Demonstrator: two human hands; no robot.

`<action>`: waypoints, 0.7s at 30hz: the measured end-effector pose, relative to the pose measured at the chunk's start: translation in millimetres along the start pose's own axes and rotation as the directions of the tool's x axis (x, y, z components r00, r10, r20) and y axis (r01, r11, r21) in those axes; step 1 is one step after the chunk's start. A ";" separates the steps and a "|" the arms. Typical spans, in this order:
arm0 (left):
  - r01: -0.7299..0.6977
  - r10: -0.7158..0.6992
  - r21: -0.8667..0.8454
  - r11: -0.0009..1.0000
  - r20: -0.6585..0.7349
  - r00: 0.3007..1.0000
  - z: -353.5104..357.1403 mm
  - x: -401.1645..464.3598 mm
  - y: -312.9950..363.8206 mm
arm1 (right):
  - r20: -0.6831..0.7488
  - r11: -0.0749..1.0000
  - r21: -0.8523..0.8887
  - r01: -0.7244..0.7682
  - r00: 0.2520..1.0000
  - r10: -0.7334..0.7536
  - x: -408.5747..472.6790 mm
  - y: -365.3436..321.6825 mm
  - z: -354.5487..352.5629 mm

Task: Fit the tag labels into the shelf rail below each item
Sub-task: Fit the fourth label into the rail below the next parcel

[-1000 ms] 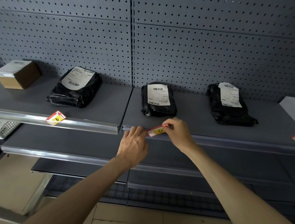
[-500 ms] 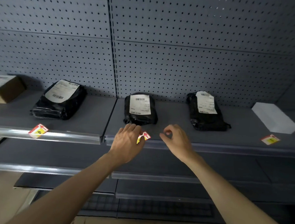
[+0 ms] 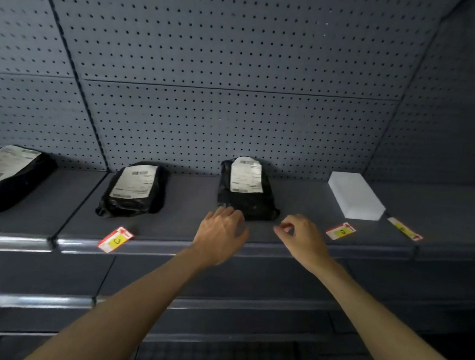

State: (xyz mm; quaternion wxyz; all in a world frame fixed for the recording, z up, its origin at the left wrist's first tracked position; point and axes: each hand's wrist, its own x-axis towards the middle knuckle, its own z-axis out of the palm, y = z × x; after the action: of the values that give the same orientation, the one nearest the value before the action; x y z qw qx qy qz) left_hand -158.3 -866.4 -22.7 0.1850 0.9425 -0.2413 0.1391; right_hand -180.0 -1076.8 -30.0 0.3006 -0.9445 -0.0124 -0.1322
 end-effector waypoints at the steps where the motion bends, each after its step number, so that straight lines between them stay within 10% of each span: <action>1: -0.005 0.005 0.002 1.000 0.019 1.000 10.8 9.9 17.2 | -0.006 1.000 -0.006 -0.013 1.000 0.013 0.4 20.1 -12.5; 21: 0.273 -0.270 0.045 0.961 0.360 0.893 139.8 131.9 180.6 | -0.064 0.993 -0.112 -0.032 0.998 0.024 20.5 199.7 -91.6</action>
State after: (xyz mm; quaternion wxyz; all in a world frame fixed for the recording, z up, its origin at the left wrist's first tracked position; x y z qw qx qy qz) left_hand -114.1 -1124.9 -50.4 0.1578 0.9756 -0.1378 -0.0651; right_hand -161.8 -1293.9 -65.6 0.2488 -0.9554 0.0177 -0.1580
